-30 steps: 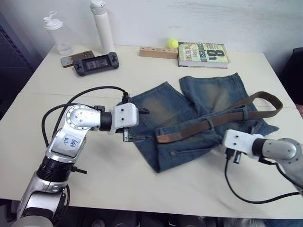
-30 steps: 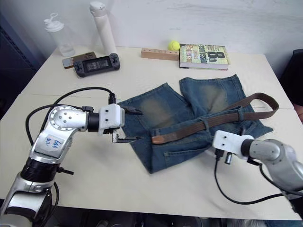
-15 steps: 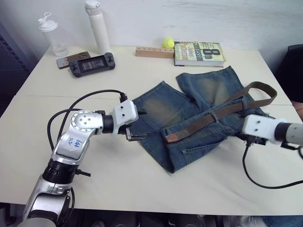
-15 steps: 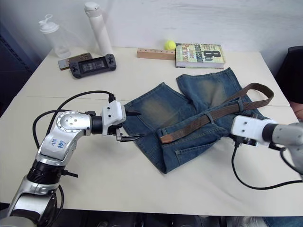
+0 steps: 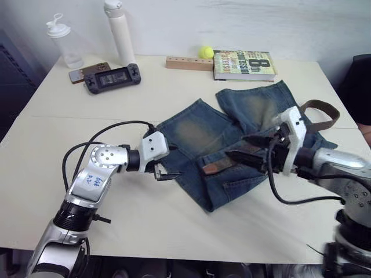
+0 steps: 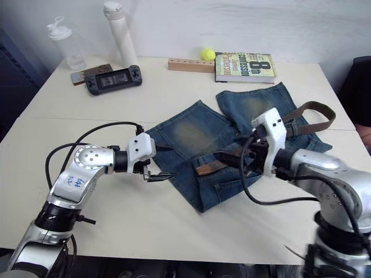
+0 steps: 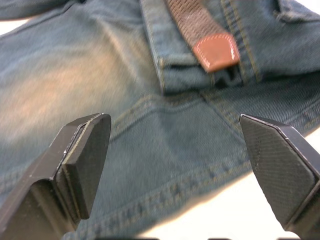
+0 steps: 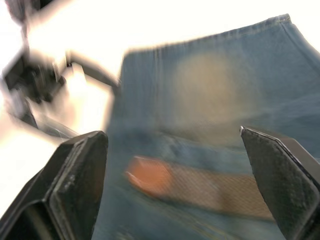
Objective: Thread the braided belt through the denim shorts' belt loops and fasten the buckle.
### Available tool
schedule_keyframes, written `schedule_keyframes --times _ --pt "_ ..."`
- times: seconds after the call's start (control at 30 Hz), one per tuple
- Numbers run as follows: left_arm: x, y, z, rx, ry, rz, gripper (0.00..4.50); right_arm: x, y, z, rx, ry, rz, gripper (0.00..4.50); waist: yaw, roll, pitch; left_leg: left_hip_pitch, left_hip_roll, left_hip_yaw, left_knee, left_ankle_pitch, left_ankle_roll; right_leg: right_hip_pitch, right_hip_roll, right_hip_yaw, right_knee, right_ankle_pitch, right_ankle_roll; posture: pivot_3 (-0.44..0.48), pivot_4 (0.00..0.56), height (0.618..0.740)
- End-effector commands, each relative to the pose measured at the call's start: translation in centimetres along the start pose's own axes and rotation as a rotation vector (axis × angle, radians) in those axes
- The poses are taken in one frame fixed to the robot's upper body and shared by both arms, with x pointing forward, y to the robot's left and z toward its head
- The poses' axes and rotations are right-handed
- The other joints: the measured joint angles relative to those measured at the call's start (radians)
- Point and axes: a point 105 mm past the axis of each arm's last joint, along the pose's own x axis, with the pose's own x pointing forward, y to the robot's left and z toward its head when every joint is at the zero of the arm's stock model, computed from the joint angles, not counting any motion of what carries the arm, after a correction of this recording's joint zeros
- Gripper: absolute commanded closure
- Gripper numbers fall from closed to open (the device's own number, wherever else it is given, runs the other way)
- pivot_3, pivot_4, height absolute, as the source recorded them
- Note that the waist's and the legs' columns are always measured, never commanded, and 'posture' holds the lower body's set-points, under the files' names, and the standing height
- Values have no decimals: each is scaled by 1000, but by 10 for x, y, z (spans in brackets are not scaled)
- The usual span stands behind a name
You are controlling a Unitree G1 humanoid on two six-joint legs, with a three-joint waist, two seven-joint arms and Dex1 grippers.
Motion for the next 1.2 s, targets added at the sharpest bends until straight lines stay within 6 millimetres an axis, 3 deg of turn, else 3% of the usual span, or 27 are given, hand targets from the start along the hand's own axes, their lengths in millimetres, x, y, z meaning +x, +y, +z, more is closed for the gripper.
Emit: schedule_keyframes --times 0.03,0.23,0.47,0.63,0.83,1.07,1.2 --pt "-8 -1 8 19 -21 37 0 -5 -23 -8 295 -111 -37 42 -1 -1 -1 0 -1 -2 0 0 0 0 -1 0 1 0 0 0 150 738" --pt "-8 -2 9 21 -12 61 0 9 -22 -59 598 -70 -67 42 -6 1 0 -3 -4 -8 -1 0 0 -1 -1 1 3 0 0 0 150 738" --pt "-10 -1 10 -33 -17 108 0 -2 -19 -62 804 -74 -151 42 -15 2 0 -3 -5 -8 -1 1 1 -1 -1 2 2 0 0 0 150 738" --pt "-9 -1 11 -26 -10 113 0 -4 -22 -57 799 -98 -181 42 -23 2 -1 -3 -5 -8 -1 2 1 0 -1 2 1 0 0 0 150 738" --pt "-7 -3 13 -16 -7 109 0 8 -20 -50 828 -110 -135 42 -26 2 -1 -3 -4 -8 -2 2 1 0 -1 3 -1 0 0 0 150 738" --pt "-11 1 16 5 6 120 0 19 -21 -56 860 -68 -124 42 -25 2 -1 -3 -4 -9 -2 2 1 1 -1 2 -3 0 0 0 150 738" --pt "-11 2 18 9 7 124 0 15 -33 -63 865 -40 -186 42 -25 2 -1 -3 -4 -9 -2 2 1 1 -1 2 -3 0 0 0 150 738"
